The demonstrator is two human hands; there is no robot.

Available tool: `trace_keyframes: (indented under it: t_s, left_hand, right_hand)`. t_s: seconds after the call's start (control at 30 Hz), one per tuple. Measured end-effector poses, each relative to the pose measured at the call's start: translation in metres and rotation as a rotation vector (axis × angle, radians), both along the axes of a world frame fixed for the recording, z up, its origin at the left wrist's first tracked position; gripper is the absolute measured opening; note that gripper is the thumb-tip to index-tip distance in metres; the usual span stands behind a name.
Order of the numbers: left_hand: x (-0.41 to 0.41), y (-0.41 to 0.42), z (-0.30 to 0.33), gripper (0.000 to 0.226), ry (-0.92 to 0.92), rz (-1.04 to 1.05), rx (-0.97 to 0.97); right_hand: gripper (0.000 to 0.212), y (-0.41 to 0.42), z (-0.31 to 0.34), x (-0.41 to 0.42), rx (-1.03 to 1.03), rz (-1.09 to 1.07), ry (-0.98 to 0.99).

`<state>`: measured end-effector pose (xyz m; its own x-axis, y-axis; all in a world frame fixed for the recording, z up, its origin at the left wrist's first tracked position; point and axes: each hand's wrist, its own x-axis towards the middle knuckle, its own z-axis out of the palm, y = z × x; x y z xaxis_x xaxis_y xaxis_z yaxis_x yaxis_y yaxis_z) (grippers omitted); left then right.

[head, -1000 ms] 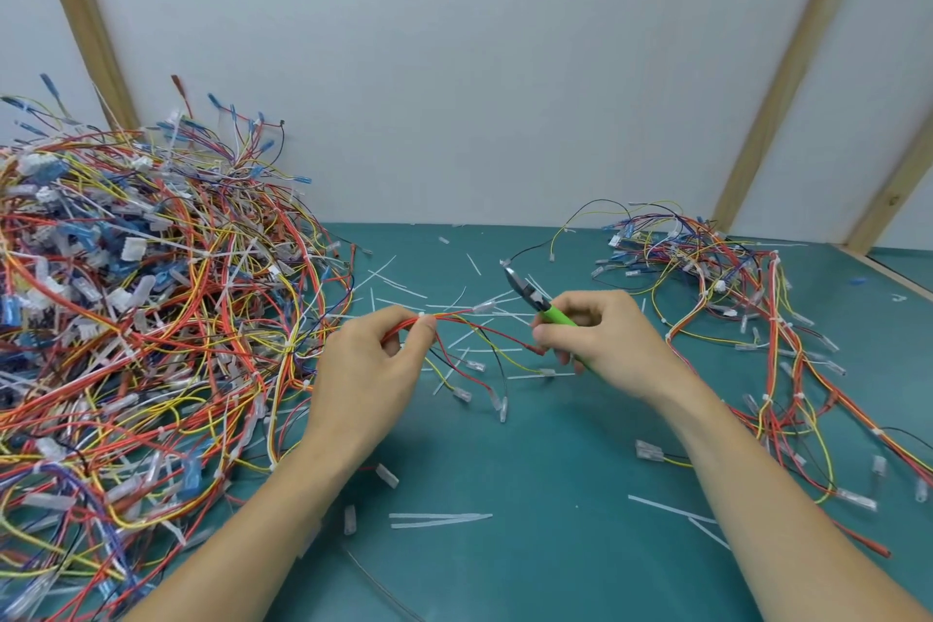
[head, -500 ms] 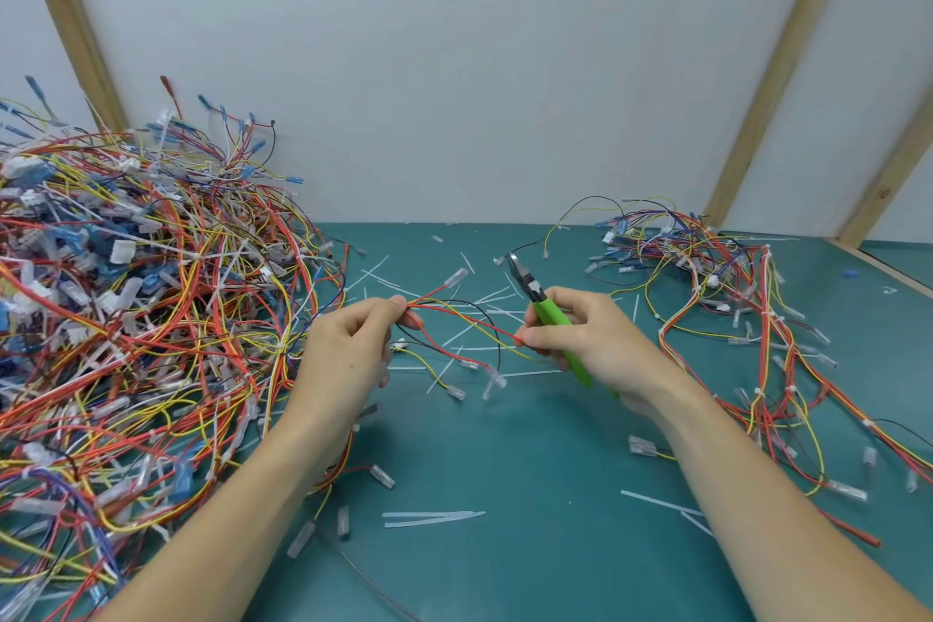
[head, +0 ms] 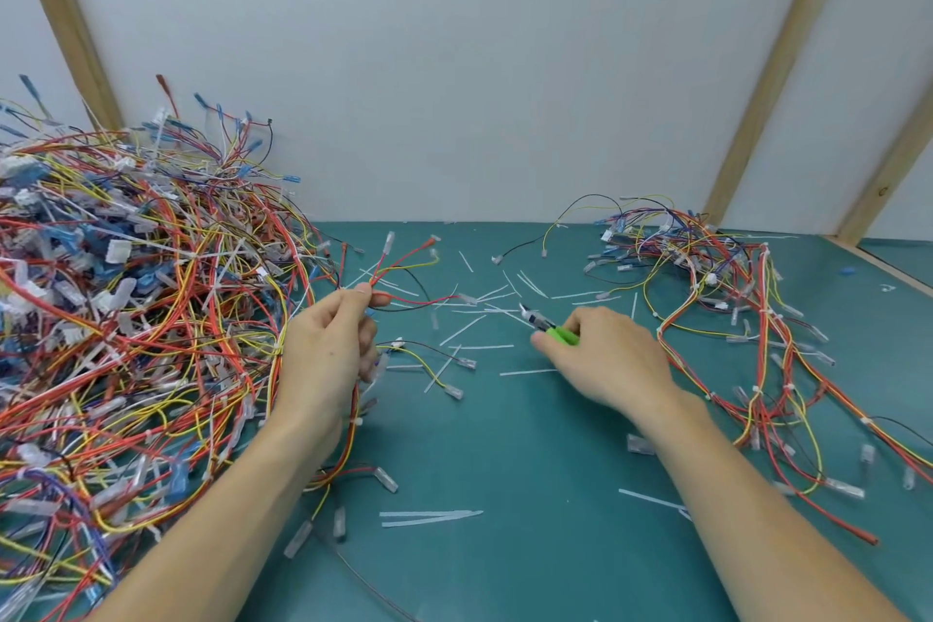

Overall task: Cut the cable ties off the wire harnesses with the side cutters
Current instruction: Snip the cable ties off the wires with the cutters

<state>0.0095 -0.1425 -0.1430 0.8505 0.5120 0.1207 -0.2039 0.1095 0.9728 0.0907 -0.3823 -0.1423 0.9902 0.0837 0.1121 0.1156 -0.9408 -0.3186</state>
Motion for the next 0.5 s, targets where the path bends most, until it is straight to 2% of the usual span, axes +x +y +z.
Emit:
trace_keyframes:
  t_s: [0.1,0.27,0.37,0.43,0.5]
  left_hand:
    - [-0.001,0.000,0.000,0.030,0.012,-0.013,0.010]
    - [-0.004,0.000,0.001,0.028,0.027,-0.059,0.047]
    - [-0.006,-0.005,0.005,0.029,0.001,-0.147,0.054]
    - [-0.008,-0.007,0.008,0.025,-0.023,-0.218,0.067]
    - [-0.011,-0.009,0.009,0.021,-0.056,-0.284,0.121]
  right_hand:
    - [0.046,0.002,-0.004,0.000,-0.110,0.004,0.003]
    - [0.048,0.005,-0.009,-0.001,-0.150,0.019,0.000]
    - [0.041,0.009,-0.008,-0.004,-0.164,0.047,-0.032]
    - [0.025,0.015,-0.005,-0.009,0.001,0.101,-0.134]
    - [0.018,0.024,0.001,-0.018,0.367,0.228,-0.173]
